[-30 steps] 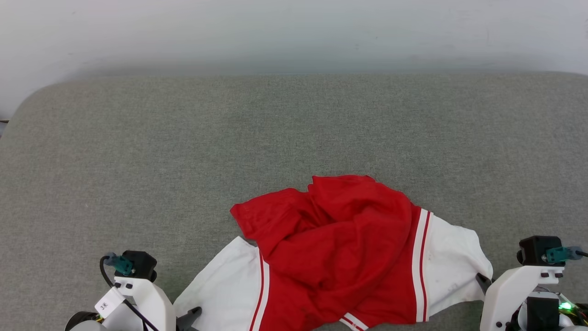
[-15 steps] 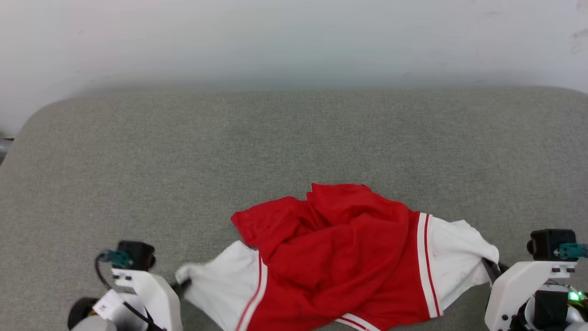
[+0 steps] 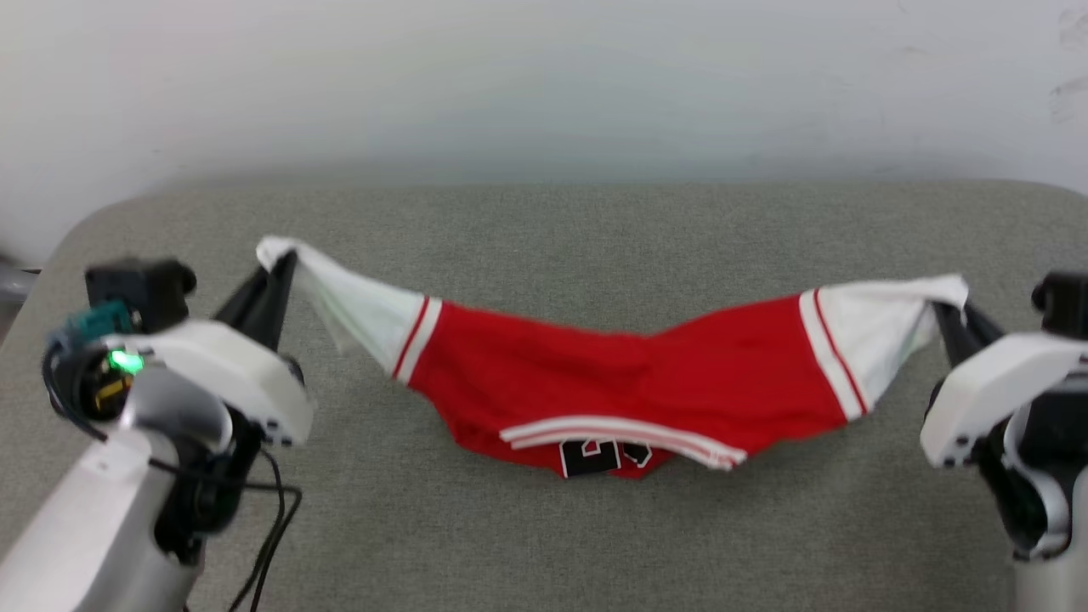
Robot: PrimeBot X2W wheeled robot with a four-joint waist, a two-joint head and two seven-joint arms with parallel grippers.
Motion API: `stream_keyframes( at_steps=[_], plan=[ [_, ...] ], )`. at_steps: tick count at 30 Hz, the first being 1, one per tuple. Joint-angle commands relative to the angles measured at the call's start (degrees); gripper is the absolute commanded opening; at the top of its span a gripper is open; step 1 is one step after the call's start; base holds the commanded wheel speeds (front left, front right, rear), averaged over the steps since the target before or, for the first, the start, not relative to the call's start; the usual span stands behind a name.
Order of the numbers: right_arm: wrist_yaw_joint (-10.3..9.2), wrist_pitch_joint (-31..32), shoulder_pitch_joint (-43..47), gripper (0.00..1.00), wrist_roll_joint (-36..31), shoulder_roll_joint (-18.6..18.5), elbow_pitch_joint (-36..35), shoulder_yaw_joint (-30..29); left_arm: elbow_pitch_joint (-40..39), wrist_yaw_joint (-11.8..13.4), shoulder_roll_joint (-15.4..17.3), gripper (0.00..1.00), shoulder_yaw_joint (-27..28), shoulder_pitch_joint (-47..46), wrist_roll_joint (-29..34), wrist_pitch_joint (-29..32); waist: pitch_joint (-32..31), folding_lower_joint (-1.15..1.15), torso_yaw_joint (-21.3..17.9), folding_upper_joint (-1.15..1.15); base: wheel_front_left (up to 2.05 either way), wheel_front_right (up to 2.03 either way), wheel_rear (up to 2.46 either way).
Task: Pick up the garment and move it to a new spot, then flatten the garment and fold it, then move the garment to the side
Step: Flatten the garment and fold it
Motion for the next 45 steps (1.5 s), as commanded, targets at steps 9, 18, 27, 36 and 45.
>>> stream_keyframes(
  at_steps=[9,18,27,36,45],
  plan=[
    [-0.02,-2.5,-18.3,0.0,-1.2,-3.8,7.0,2.1,8.4,-2.6,-3.3,0.0,1.1,-19.6,2.3,-2.7,3.6,0.0,-0.5,0.0,0.0,0.0,0.0],
    [-0.02,-5.1,-39.6,0.0,-2.2,-5.1,17.8,4.3,21.0,-6.6,-3.7,0.0,2.1,-40.0,4.7,-5.3,11.5,0.0,-2.2,0.0,0.0,0.0,0.0],
    [-0.03,-11.6,-60.4,0.0,-6.1,-3.3,28.3,2.7,31.9,-10.4,-2.1,0.0,2.8,-57.8,7.8,-9.6,18.9,0.0,-4.0,0.0,0.0,0.0,0.0],
    [-0.03,-17.3,-74.1,0.0,-9.8,-0.9,38.5,1.7,38.6,-12.5,-1.0,0.0,3.4,-67.3,8.4,-12.3,25.1,0.0,-5.2,0.0,0.0,0.0,0.0],
    [-0.03,-20.9,-78.7,0.0,-11.0,0.6,50.9,2.2,46.4,-14.2,-2.9,0.0,2.5,-66.3,7.0,-13.9,29.4,0.0,-4.9,0.0,0.0,0.0,0.0]
  ],
)
